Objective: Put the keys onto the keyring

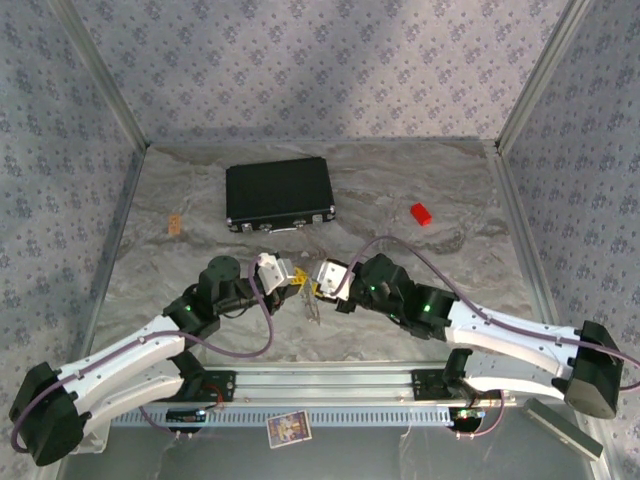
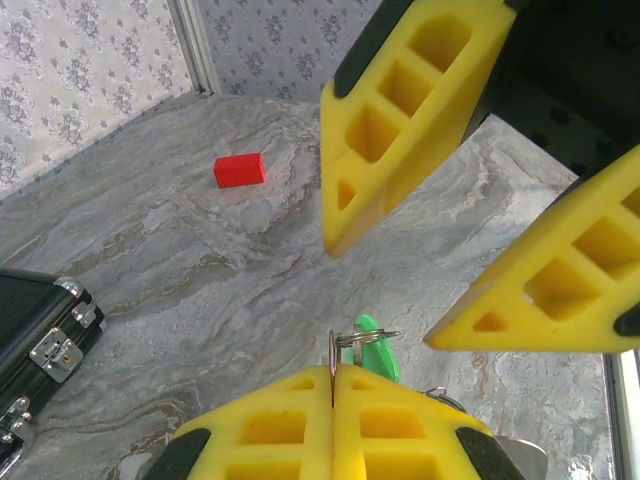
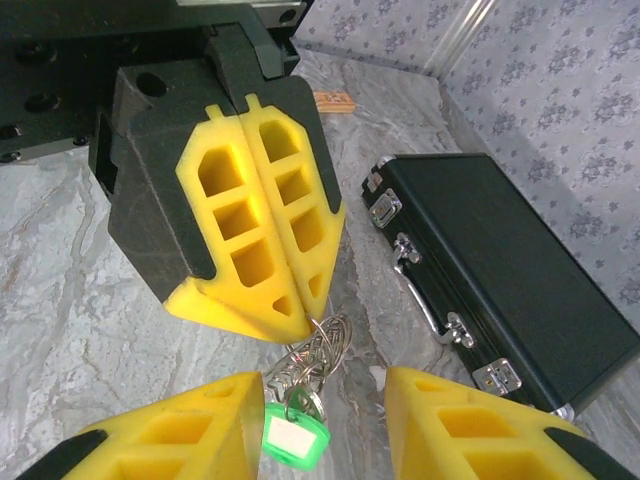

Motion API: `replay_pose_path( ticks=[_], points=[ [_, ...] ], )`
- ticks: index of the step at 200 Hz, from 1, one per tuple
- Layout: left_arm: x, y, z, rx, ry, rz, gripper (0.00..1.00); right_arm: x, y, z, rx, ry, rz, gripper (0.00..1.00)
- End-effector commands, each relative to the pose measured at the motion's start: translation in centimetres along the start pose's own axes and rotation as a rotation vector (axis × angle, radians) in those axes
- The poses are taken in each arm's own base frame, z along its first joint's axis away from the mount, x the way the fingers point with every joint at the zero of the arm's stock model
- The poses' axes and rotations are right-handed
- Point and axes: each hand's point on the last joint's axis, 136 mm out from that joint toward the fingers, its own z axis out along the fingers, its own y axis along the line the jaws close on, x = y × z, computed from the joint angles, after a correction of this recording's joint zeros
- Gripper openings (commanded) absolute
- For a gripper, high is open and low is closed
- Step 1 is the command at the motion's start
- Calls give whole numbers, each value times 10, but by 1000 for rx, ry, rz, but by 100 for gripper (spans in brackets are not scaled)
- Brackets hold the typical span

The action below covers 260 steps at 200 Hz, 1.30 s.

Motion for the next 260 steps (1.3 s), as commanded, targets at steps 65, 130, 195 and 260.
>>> replay_pose_path(
  ticks=[65, 130, 195, 260],
  points=[
    [-27, -1, -2, 3, -68, 22, 0, -2, -2, 6, 17, 4, -9, 16],
    [-27, 1, -1, -6, -67, 19, 0, -3, 7, 3, -28, -12, -5, 2],
    [-35, 5, -2, -29, -104, 18, 0, -9, 22, 7, -112, -42, 6, 0],
    [-35, 5, -1, -30, -110, 17, 0, -3, 26, 5, -135, -33, 25, 24]
  ],
)
